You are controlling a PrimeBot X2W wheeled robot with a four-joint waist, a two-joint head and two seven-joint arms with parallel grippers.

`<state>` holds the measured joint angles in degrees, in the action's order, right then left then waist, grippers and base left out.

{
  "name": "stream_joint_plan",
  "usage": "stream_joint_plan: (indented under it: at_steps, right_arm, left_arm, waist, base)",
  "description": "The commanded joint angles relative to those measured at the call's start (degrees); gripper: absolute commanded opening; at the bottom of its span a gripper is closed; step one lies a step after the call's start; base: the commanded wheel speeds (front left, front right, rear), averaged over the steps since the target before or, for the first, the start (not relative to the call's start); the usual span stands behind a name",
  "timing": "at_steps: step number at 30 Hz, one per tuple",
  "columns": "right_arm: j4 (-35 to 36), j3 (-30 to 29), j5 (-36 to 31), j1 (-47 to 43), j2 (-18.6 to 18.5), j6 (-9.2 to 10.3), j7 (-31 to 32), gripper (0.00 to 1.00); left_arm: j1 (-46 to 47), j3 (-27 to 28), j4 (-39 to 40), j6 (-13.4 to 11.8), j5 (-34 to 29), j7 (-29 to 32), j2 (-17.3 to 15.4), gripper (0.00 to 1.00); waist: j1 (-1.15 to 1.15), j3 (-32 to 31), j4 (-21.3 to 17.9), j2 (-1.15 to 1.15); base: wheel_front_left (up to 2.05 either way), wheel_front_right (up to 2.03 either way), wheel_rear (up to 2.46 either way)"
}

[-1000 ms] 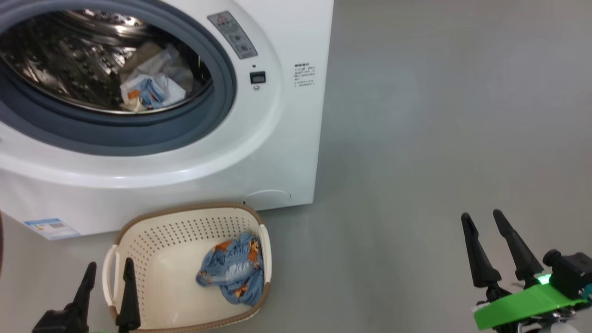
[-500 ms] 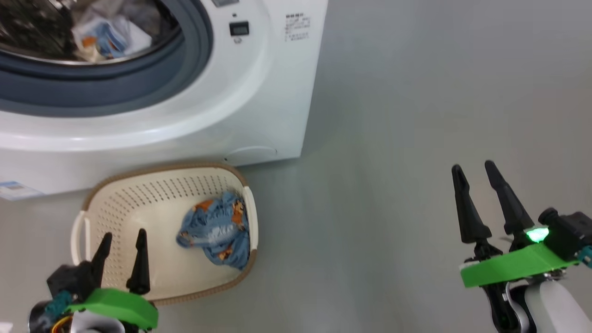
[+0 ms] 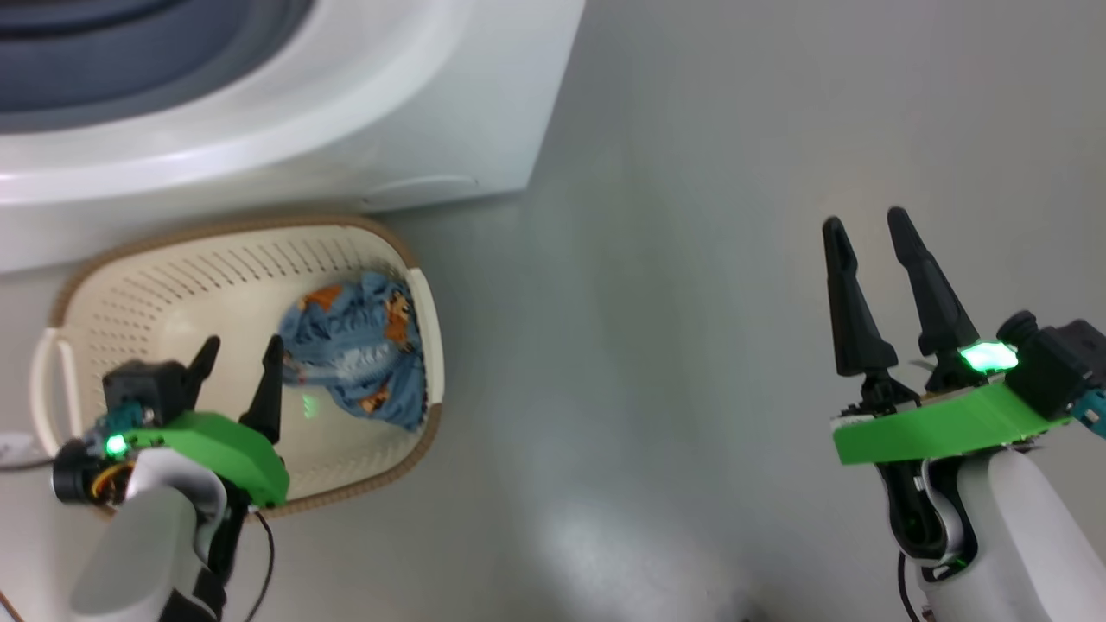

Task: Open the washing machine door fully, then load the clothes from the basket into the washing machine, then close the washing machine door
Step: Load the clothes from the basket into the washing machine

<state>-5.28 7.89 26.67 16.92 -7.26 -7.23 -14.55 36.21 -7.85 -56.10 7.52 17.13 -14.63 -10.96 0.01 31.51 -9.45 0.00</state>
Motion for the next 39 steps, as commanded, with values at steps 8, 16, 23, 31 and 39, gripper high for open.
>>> stream_joint_plan:
  at_steps: [8, 16, 23, 31, 39]
  right_arm:
    - [1.56, 2.7, -0.38, 2.27, 1.51, -0.25, -0.45, 1.0]
    - [1.87, 3.35, -0.17, 3.14, 2.46, -0.25, -0.45, 1.0]
    - [2.18, 4.73, -0.17, 3.9, 2.99, -0.25, -0.45, 1.0]
    - [2.89, 5.57, 0.01, 4.7, 3.39, -0.25, -0.45, 1.0]
    - [3.66, 6.21, 0.24, 5.19, 3.82, -0.25, -0.45, 1.0]
  left_arm:
    - [6.58, -10.28, -5.3, -0.04, 7.84, 2.31, -5.96, 1.0]
    - [9.48, -19.26, -4.19, -0.04, 16.18, 6.32, -9.75, 1.0]
    - [11.9, -27.41, -2.81, -0.04, 23.38, 9.16, -13.93, 1.0]
    - [15.11, -34.76, -1.9, -0.03, 29.47, 10.0, -17.02, 1.0]
    - [18.46, -41.19, -2.04, -0.03, 33.94, 10.66, -20.16, 1.0]
  waist:
    - [-0.01, 8.82, -5.2, 0.0]
    - [-0.01, 12.17, -7.2, 0.0]
    - [-0.01, 14.6, -8.53, 0.0]
    - [-0.01, 17.51, -9.89, 0.0]
    - [-0.01, 19.66, -11.29, 0.0]
  base:
    - [0.0, 0.0, 0.0]
    - [0.0, 0.0, 0.0]
    - [0.0, 0.0, 0.0]
    - [0.0, 0.0, 0.0]
    - [0.0, 0.0, 0.0]
